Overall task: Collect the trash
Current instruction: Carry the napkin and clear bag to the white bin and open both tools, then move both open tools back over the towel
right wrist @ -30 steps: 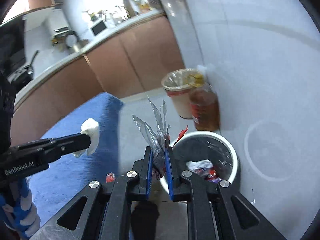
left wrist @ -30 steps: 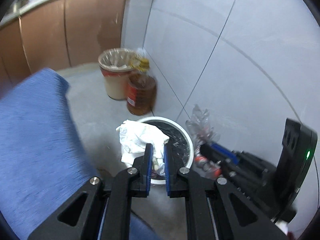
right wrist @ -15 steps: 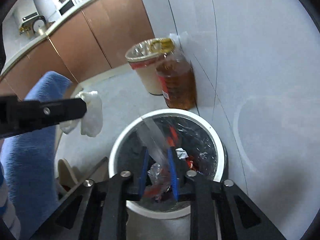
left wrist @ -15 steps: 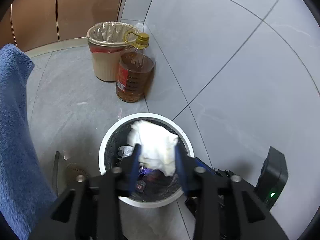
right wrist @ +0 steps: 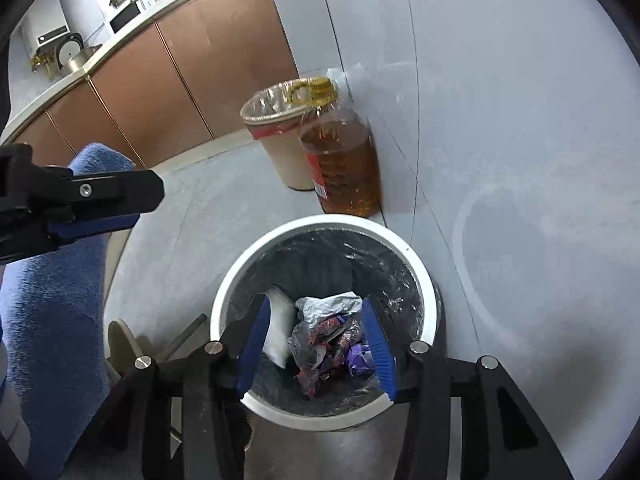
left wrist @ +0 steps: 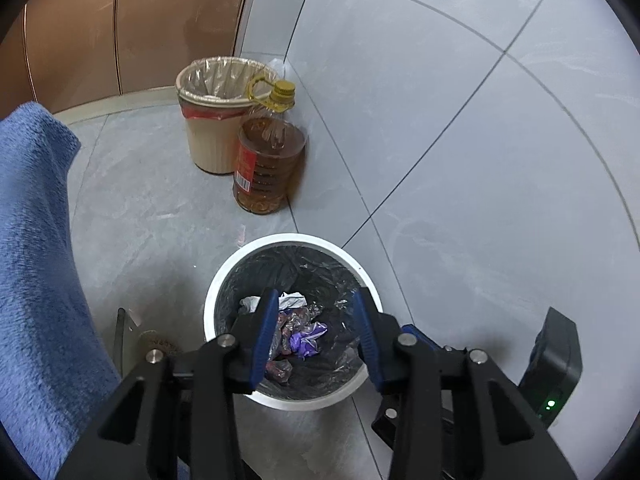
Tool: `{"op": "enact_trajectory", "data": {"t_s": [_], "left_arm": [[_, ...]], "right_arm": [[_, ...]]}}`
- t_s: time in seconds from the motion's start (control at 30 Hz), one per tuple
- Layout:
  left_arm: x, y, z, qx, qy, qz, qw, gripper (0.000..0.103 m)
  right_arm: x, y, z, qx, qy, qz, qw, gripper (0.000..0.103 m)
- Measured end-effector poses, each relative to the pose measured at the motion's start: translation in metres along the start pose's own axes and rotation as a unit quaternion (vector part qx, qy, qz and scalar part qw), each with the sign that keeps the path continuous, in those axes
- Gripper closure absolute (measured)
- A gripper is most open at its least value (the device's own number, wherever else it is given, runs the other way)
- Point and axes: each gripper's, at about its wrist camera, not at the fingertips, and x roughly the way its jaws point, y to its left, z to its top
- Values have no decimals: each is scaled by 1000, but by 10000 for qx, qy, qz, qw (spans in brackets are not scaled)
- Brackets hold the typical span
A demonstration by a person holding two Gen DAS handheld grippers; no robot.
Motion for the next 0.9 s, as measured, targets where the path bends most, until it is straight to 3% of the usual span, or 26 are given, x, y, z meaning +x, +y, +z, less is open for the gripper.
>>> {"op": "enact_trajectory", "data": {"t_s": [0.13,0.3,0.43,0.57,0.9], "left_arm": [[-23,-3,-7,58,-171,99,9998,66],[-68,-10,-25,251,-614,542,9963,66],[-114,-12,-46,401,-1089,1047,9877,65],[-157,-10,-66,442,-1536,1480,9760,46],[-244,7,-110,379,-2241,2066,9517,45]], "right_arm": [[-22,5,-1,8,-132,-11,9999,54],[-48,15,-1,-17,-343,62,9994,52],[-78,32,0,-141,-608,160,9979,49],[-111,52,1,-295,-910,293,9950,42],[-177,107,-8,-745,-1472,688,9839,34]]}}
